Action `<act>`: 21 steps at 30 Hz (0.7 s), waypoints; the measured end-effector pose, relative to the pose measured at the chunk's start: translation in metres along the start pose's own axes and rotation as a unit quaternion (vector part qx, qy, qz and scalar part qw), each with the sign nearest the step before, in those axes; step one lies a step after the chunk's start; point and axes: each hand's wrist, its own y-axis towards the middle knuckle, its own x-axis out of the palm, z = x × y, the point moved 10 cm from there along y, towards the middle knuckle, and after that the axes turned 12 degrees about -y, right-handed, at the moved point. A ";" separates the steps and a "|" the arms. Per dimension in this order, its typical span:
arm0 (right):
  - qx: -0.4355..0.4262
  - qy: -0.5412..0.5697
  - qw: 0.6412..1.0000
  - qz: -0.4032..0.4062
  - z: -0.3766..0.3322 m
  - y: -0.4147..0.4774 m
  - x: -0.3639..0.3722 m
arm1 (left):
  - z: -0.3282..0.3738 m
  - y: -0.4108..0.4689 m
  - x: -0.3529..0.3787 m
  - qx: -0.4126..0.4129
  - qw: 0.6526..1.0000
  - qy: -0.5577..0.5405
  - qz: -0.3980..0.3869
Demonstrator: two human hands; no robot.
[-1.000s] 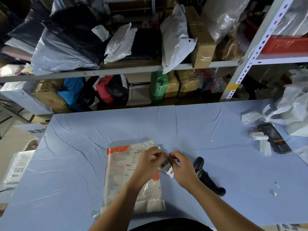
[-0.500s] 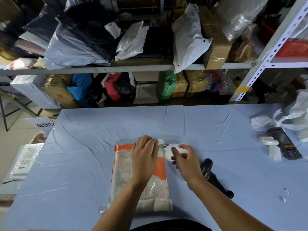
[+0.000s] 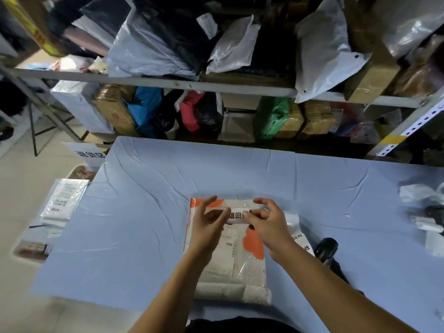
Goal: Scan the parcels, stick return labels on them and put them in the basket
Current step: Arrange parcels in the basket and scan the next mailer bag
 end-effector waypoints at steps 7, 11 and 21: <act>-0.024 -0.139 0.987 0.073 0.014 0.029 0.032 | -0.018 0.038 -0.029 0.032 0.989 0.140 0.042; -0.024 -0.248 0.963 0.106 0.029 0.048 0.058 | -0.037 0.059 -0.025 0.046 0.959 0.279 0.012; 0.035 -0.443 0.889 0.108 0.066 0.083 0.083 | -0.056 0.077 -0.010 0.113 0.848 0.510 -0.088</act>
